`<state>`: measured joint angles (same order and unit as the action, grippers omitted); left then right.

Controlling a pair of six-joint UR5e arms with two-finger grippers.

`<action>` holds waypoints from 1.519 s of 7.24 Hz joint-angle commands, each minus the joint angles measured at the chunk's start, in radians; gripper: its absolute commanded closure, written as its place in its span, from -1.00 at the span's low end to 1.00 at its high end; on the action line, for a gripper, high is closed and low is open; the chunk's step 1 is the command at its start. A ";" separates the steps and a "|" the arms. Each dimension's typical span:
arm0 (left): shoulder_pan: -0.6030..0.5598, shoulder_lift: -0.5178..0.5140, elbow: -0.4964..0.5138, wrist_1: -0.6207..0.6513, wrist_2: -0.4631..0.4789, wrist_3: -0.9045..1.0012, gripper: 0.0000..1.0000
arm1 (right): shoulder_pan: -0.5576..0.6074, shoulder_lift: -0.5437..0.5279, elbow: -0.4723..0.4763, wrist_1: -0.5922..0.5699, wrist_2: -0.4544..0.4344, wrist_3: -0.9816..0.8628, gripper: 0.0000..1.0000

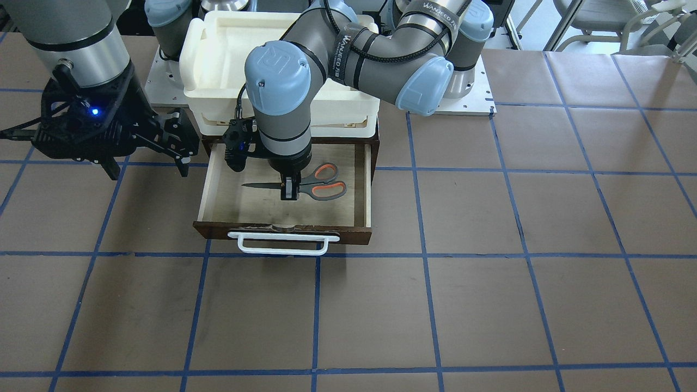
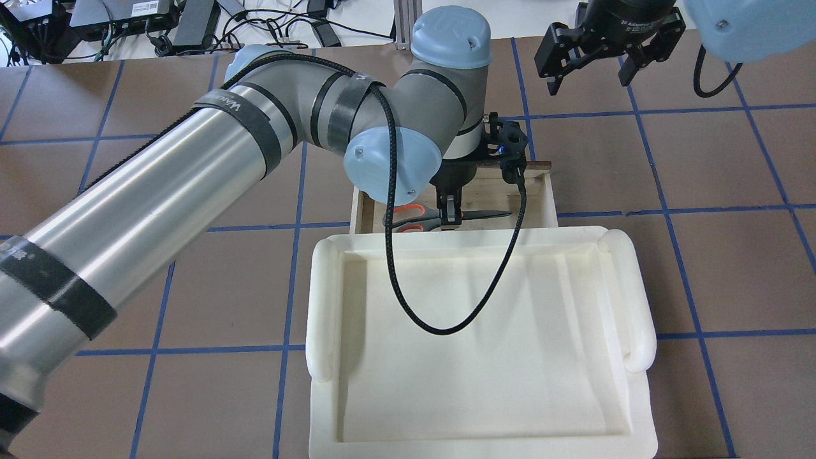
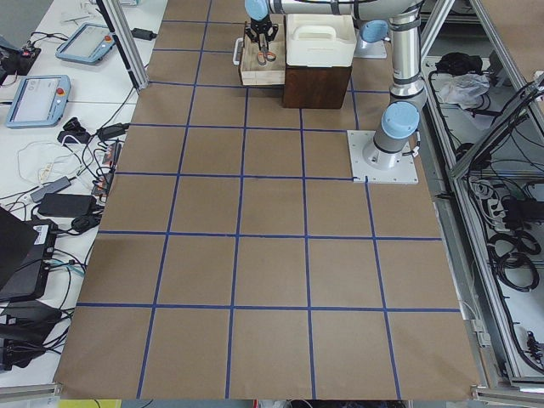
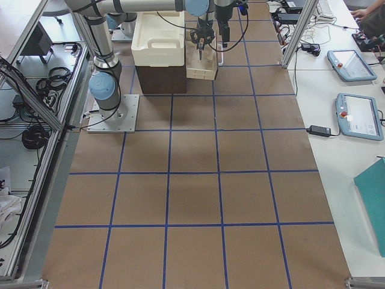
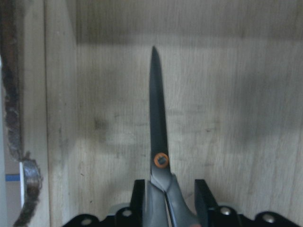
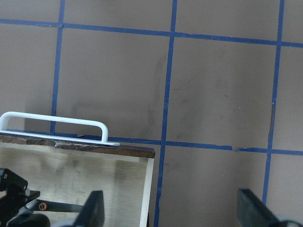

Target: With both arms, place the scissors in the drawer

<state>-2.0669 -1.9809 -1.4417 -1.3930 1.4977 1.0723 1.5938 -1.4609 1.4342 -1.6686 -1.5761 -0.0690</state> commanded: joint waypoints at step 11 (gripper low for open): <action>0.158 0.160 0.009 0.006 0.062 -0.253 -1.00 | 0.000 0.002 0.000 0.000 0.002 0.002 -1.00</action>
<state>-1.9735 -1.8631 -1.4329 -1.3839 1.5230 0.8531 1.5938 -1.4591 1.4342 -1.6689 -1.5739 -0.0687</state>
